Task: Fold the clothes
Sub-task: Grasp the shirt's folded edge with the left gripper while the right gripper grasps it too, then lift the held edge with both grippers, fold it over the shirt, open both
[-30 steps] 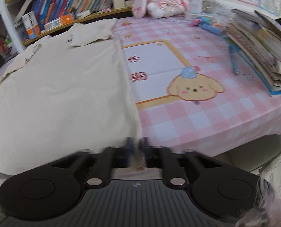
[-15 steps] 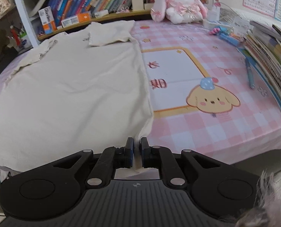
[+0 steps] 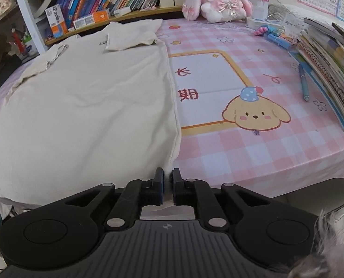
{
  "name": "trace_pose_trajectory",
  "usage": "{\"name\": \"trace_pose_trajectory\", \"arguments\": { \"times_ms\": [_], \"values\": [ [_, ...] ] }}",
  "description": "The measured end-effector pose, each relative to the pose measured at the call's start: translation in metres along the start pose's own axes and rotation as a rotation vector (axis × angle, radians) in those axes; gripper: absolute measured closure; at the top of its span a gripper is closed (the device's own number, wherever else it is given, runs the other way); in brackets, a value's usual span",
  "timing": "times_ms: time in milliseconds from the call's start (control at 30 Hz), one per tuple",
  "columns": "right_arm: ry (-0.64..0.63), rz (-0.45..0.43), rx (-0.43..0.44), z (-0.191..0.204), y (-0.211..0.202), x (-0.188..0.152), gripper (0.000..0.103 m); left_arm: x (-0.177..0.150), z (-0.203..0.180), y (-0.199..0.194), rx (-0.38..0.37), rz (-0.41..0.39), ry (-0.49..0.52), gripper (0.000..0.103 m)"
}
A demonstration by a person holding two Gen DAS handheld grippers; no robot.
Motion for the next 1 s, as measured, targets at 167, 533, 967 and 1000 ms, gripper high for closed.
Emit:
{"name": "trace_pose_trajectory", "arguments": {
  "times_ms": [167, 533, 967, 1000],
  "values": [
    [0.018, -0.018, -0.023, -0.004, -0.004, 0.001, 0.097, 0.008, -0.015, -0.007, 0.008, -0.052, 0.089, 0.088],
    [-0.002, 0.009, -0.031, -0.005, 0.003, -0.004, 0.09, 0.009, -0.009, 0.005, 0.049, -0.017, 0.072, 0.084],
    [0.089, 0.031, 0.037, -0.002, -0.016, -0.004, 0.099, 0.003, 0.016, -0.006, -0.057, 0.061, -0.08, 0.101],
    [0.105, 0.033, 0.05, -0.002, -0.021, -0.004, 0.099, 0.0, 0.018, -0.009, -0.069, 0.073, -0.084, 0.101]
  ]
}}
Point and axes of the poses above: each gripper's, at about its wrist camera, not at the fingertips, and y roughly the way its jaws point, z to its left, x to its top, the point moved 9 cm from there along y, roughly the way its jaws point, and after that the axes turned 15 degrees about x, right-handed, at the moved point
